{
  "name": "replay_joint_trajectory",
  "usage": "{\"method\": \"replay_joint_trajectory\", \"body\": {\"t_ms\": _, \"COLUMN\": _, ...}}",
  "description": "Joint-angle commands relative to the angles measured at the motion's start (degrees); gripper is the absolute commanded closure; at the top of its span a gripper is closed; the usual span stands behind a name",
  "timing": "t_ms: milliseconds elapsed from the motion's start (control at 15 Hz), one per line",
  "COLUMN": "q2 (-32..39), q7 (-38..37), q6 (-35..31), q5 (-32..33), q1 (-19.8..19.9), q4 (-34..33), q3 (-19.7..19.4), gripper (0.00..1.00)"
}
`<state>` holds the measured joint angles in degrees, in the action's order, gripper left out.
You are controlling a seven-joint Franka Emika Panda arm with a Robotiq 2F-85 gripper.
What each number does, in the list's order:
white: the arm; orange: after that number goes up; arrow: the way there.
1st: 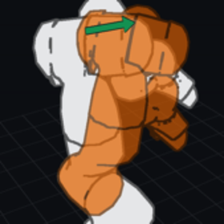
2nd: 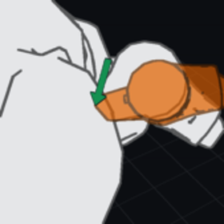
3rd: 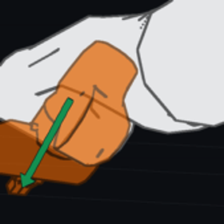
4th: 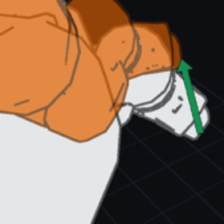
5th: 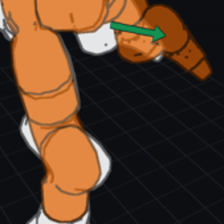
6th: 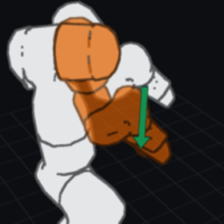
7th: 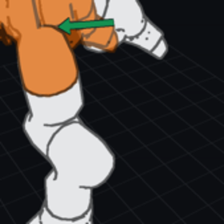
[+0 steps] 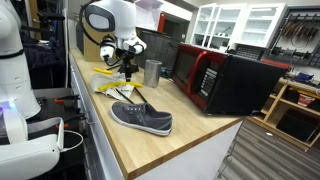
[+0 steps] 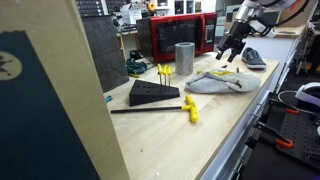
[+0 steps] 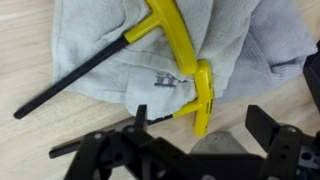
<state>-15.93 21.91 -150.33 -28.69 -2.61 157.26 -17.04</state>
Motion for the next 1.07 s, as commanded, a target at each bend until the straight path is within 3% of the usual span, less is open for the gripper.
{"method": "replay_joint_trajectory", "body": {"t_ms": 0, "q2": -0.19, "q7": 6.31, "q6": 5.99, "q5": -3.57, "q1": -1.01, "q4": -1.29, "q3": -1.43, "gripper": 0.0}}
{"method": "replay_joint_trajectory", "body": {"t_ms": 333, "q2": 1.67, "q7": 8.76, "q6": 11.0, "q5": -2.73, "q1": 0.7, "q4": -1.79, "q3": -1.03, "gripper": 0.0}}
{"method": "replay_joint_trajectory", "body": {"t_ms": 733, "q2": 4.75, "q7": 9.63, "q6": 11.21, "q5": -2.01, "q1": 2.07, "q4": -1.87, "q3": -0.19, "gripper": 0.0}}
{"method": "replay_joint_trajectory", "body": {"t_ms": 800, "q2": 5.27, "q7": 9.84, "q6": 11.09, "q5": -2.08, "q1": 2.31, "q4": -1.92, "q3": -0.1, "gripper": 0.25}}
{"method": "replay_joint_trajectory", "body": {"t_ms": 867, "q2": 5.69, "q7": 9.93, "q6": 11.06, "q5": -2.14, "q1": 2.57, "q4": -1.97, "q3": 0.03, "gripper": 0.26}}
{"method": "replay_joint_trajectory", "body": {"t_ms": 1000, "q2": 6.33, "q7": 9.87, "q6": 10.97, "q5": -2.21, "q1": 3.05, "q4": -2.07, "q3": 0.27, "gripper": 0.42}}
